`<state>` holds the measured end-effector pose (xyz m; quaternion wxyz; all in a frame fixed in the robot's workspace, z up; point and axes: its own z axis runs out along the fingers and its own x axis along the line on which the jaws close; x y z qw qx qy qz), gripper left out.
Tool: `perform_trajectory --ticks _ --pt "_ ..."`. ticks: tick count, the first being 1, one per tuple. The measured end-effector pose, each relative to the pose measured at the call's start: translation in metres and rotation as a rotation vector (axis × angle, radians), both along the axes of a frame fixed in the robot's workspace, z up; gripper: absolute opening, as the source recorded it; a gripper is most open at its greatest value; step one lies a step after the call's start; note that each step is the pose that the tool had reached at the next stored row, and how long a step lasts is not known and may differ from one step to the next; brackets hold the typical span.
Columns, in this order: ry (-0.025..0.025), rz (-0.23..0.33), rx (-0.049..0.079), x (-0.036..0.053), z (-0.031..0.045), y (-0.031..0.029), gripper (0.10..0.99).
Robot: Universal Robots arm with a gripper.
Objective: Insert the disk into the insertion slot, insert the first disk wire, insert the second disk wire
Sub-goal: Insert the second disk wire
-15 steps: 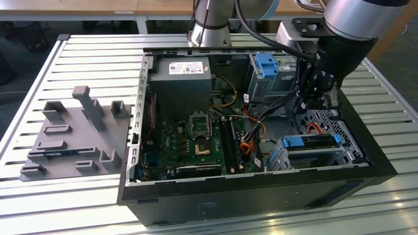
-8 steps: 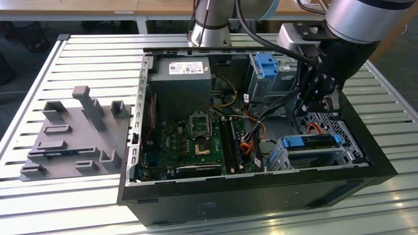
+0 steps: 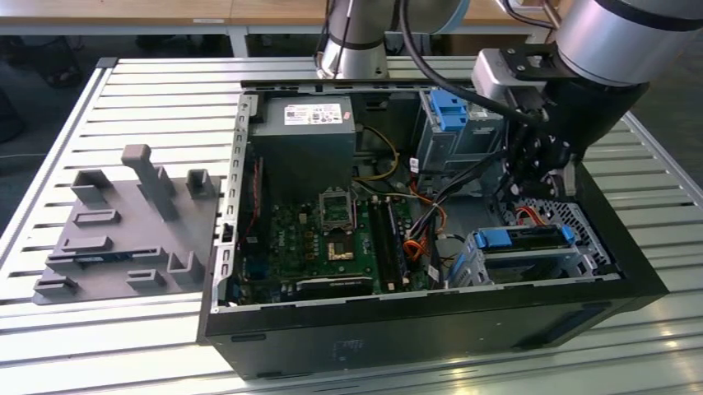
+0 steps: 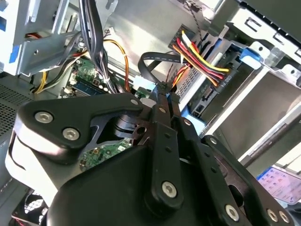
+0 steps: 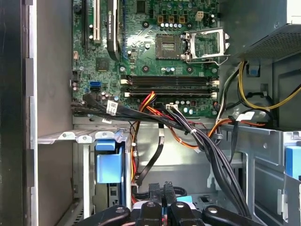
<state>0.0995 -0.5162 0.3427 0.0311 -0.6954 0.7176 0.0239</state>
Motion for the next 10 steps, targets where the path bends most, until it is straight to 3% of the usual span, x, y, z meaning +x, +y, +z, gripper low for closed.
perform_trajectory --ticks 2,10 --pt "0.0000 0.000 0.007 0.0000 -0.0003 -0.0042 0.149" --pt "0.0024 0.000 0.008 0.0003 -0.0013 -0.0163 0.149"
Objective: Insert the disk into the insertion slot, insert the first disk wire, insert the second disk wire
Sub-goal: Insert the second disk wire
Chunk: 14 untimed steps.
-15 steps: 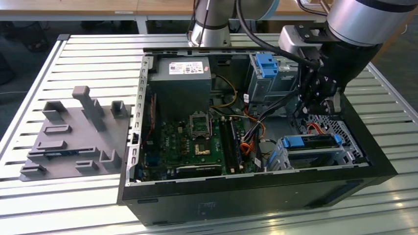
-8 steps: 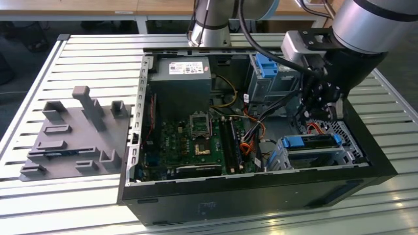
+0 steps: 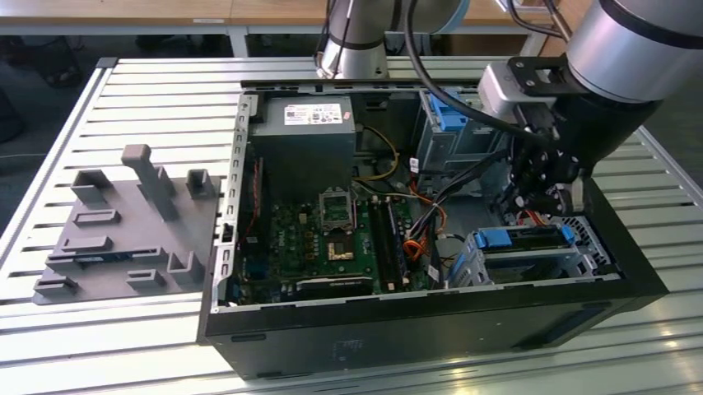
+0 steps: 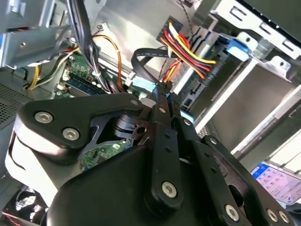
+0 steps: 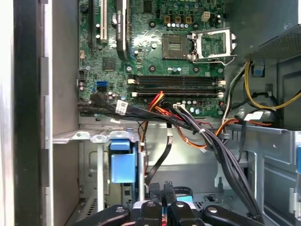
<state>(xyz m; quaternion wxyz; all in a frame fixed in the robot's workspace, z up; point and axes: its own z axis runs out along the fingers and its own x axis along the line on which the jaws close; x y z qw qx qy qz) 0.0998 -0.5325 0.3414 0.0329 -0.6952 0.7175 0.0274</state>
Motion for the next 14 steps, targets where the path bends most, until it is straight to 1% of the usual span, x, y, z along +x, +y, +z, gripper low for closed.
perform_trajectory --ticks 4,7,12,14 --pt "0.0002 0.000 0.000 0.0000 -0.0004 -0.0074 0.149" --pt "0.0004 0.000 0.000 0.0004 -0.0007 -0.0112 0.149" --pt "0.0026 0.000 0.000 0.0066 -0.0013 -0.0127 0.149" --pt "0.0027 0.000 0.000 0.0069 -0.0015 -0.0133 0.149"
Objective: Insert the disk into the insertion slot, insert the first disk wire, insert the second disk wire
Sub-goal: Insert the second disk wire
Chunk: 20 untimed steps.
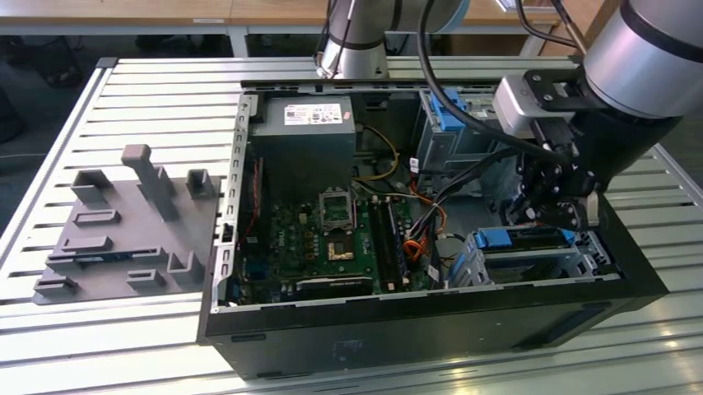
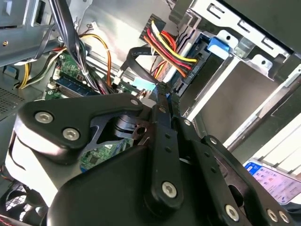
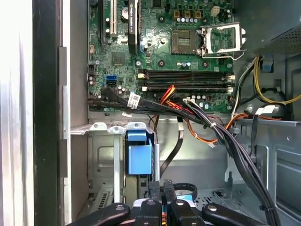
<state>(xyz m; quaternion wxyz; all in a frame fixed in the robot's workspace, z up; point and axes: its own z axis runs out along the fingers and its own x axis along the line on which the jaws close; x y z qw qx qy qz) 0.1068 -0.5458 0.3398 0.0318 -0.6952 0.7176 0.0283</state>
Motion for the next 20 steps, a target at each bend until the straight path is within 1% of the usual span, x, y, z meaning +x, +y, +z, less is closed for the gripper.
perform_trajectory --ticks 3,8,15,20 --pt "0.0001 0.000 -0.001 0.0001 -0.0005 -0.0019 0.149" --pt "0.0000 0.000 -0.001 0.0001 -0.0024 -0.0077 0.149" --pt "0.0003 0.000 -0.001 0.0016 -0.0049 -0.0101 0.149" --pt "0.0004 0.000 -0.001 0.0033 -0.0056 -0.0106 0.149"
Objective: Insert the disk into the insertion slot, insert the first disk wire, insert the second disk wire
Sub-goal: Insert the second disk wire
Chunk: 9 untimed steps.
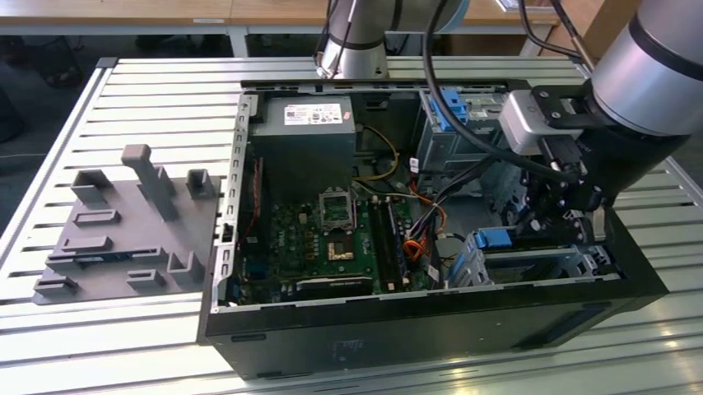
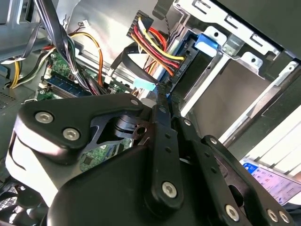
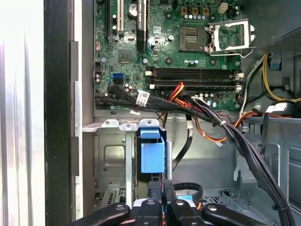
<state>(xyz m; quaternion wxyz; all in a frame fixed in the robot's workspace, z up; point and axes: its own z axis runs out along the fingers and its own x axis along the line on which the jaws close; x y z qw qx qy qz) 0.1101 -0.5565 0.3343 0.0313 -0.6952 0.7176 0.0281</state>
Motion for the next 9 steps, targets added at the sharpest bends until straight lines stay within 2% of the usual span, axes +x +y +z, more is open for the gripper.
perform_trajectory --ticks 9 --pt "0.0007 0.000 0.000 0.0019 -0.0008 -0.0001 0.149"
